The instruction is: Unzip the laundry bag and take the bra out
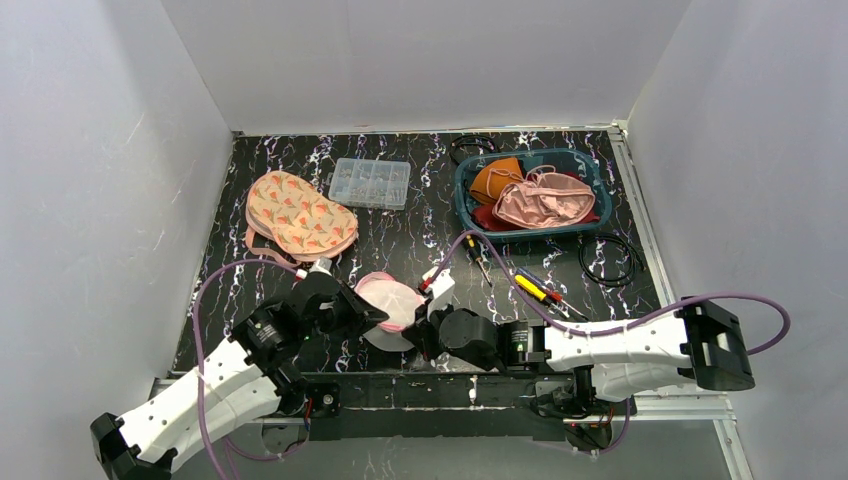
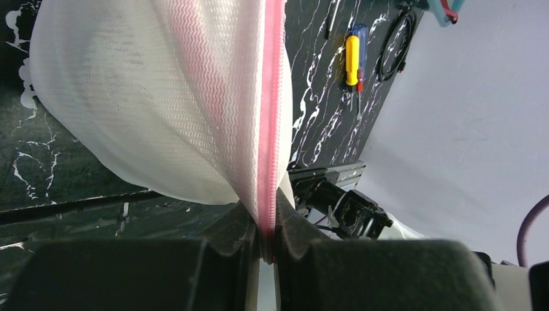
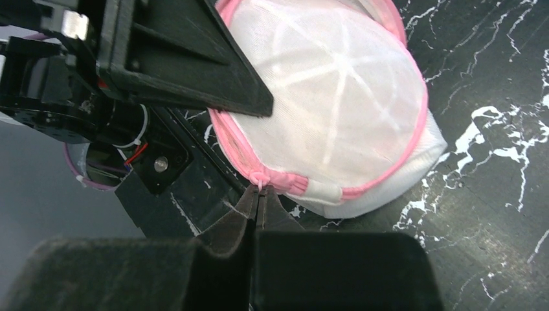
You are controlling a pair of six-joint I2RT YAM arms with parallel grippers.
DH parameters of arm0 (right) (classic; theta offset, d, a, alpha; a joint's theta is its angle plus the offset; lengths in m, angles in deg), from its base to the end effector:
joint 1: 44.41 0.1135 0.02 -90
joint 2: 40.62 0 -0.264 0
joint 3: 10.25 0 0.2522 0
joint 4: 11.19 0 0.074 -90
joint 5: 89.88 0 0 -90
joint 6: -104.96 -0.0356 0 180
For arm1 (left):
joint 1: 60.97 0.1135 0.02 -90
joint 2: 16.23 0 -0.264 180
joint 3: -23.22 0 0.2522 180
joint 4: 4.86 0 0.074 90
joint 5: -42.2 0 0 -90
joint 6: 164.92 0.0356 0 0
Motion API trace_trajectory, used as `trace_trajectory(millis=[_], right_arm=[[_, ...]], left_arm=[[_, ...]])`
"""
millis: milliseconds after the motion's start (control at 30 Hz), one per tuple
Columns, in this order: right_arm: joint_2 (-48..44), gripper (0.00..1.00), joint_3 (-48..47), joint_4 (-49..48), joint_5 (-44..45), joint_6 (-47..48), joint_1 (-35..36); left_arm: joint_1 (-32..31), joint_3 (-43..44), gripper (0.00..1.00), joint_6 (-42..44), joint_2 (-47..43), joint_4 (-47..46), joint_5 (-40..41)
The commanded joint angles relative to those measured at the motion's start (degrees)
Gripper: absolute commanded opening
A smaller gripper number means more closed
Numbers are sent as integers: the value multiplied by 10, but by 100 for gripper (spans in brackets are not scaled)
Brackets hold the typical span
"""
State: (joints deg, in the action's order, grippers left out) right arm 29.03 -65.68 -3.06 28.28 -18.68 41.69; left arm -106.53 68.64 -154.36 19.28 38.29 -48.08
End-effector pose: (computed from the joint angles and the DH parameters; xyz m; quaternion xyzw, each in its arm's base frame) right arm 0.0351 0.2684 0.2590 -0.2347 0.7827 0.3655 0.4458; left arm 0.1015 -0.1038 0.2502 -0.2552 0.8420 -0.4226 0.2176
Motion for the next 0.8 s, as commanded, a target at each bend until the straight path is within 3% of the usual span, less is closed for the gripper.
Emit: trace_trajectory(millis=[0,467,533,667,767], right_arm=[[-31,1,10,23,26,-12,0],[-16,1,22,53,59,-59,0],[-18,3,23,54,59,-78,-1],[-45,48,47,26,44,-147,0],[-70,65,96,-33,35,-223,0]], left_arm=[[2,7,3,2,-12,52,63],[2,-10,0,1,-22,37,50],[2,-19,4,5,-24,23,42],[2,-40,22,18,-29,-21,16],[2,-50,25,29,-27,-39,4]])
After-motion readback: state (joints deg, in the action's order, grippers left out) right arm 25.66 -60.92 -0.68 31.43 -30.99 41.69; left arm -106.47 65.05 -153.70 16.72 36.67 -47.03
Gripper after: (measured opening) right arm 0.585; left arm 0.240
